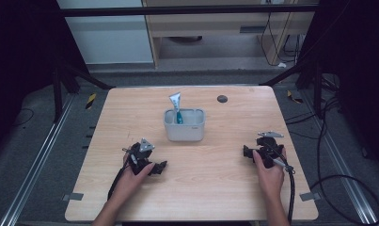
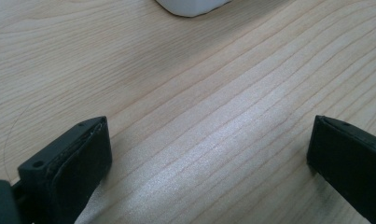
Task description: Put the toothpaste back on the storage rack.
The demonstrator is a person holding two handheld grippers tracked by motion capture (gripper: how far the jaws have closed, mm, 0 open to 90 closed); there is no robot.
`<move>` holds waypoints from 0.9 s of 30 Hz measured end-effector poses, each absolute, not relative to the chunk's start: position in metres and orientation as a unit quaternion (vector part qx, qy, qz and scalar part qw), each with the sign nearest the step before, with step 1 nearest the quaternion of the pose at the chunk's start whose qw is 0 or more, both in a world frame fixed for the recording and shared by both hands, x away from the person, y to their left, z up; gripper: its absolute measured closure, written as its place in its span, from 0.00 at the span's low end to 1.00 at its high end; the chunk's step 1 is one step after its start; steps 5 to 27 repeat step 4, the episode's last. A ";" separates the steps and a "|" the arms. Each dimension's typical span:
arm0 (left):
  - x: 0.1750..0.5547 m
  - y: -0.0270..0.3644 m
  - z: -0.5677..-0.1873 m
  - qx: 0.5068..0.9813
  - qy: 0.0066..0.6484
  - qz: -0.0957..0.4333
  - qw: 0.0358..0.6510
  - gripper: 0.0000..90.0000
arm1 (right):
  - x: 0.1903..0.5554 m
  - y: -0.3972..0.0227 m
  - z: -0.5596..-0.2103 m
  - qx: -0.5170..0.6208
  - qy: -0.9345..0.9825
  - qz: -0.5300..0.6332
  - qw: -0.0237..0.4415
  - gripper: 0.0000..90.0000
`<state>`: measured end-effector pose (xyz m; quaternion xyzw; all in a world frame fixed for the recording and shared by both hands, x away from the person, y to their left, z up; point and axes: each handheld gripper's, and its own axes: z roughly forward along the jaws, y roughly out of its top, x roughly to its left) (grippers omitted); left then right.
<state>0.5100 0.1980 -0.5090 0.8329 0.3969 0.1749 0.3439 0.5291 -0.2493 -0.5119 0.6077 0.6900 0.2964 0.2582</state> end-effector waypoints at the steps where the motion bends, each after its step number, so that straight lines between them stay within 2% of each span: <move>1: 0.510 0.198 -0.509 0.833 0.397 0.175 0.344 0.00 | 0.529 -0.249 -0.512 0.609 0.689 0.296 0.258 0.00; 27: 0.510 0.198 -0.509 0.833 0.397 0.175 0.344 0.00 | 0.528 -0.248 -0.512 0.615 0.684 0.294 0.260 0.00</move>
